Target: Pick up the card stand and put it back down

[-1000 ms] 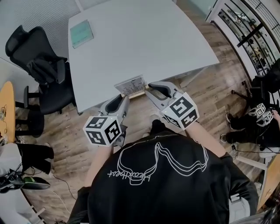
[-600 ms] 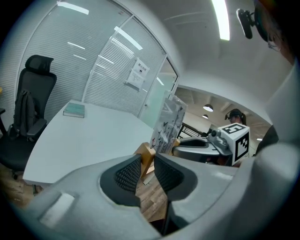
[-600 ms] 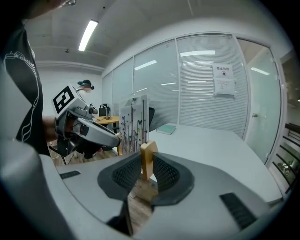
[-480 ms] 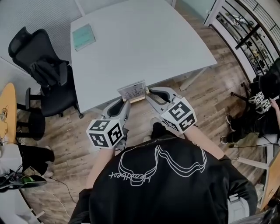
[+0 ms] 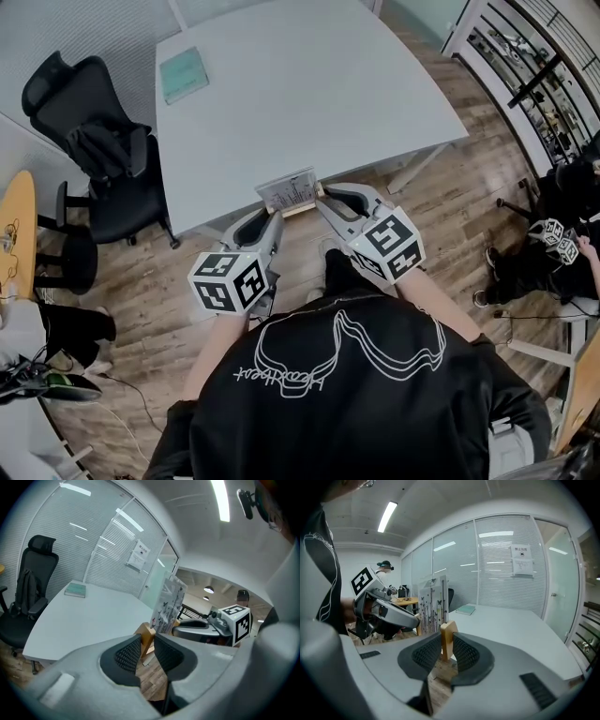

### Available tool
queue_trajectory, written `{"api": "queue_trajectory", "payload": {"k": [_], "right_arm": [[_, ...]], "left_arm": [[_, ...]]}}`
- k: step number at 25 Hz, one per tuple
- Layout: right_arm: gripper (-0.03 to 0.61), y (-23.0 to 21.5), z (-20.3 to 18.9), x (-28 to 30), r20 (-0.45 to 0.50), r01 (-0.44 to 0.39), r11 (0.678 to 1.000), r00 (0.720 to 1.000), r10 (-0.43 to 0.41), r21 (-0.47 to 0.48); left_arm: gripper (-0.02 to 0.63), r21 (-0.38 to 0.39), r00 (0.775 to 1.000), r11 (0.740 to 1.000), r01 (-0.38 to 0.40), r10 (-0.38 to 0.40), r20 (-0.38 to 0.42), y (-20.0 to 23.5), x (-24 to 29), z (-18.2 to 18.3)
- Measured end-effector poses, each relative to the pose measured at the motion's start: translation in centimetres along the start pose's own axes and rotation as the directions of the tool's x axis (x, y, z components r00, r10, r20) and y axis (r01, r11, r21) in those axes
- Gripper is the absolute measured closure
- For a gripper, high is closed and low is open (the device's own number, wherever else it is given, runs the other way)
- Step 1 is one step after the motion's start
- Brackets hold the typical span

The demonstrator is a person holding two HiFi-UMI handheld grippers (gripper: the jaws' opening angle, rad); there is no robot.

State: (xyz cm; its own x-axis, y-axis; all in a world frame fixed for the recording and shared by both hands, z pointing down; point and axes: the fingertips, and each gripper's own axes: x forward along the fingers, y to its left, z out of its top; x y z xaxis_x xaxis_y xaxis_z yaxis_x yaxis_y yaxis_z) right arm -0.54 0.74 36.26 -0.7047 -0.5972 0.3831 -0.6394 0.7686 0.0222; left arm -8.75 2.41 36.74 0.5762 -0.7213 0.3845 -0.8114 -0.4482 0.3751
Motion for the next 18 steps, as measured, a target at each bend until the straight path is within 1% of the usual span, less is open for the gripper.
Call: {"api": "queue_trajectory", "payload": {"k": [9,14,18], "right_arm": [[0.495,-2.7,-0.2,1.6,0.017,-0.041,0.999,0.999,0.041,0.019],[0.495,-4.9,-0.5,3.7,-0.004,-0.064,0.998,0.998,0.064,0.022],[0.494,-7.5,-0.8,5.3,-0.020,-0.082,0.996,0.996,0.083,0.026]], "left_arm": [[0.520,0.004,1.000,1.000,-0.020,0.020,-0.009,1.0,2.6,1.1],[0.519,-0.018,0.999,0.999,-0.037,0.036,-0.025,2.5,5.1,1.5],[0.518,-0.032,0.998,0.998,-0.055,0.053,-0.034,3.6,7.8,2.3]]}}
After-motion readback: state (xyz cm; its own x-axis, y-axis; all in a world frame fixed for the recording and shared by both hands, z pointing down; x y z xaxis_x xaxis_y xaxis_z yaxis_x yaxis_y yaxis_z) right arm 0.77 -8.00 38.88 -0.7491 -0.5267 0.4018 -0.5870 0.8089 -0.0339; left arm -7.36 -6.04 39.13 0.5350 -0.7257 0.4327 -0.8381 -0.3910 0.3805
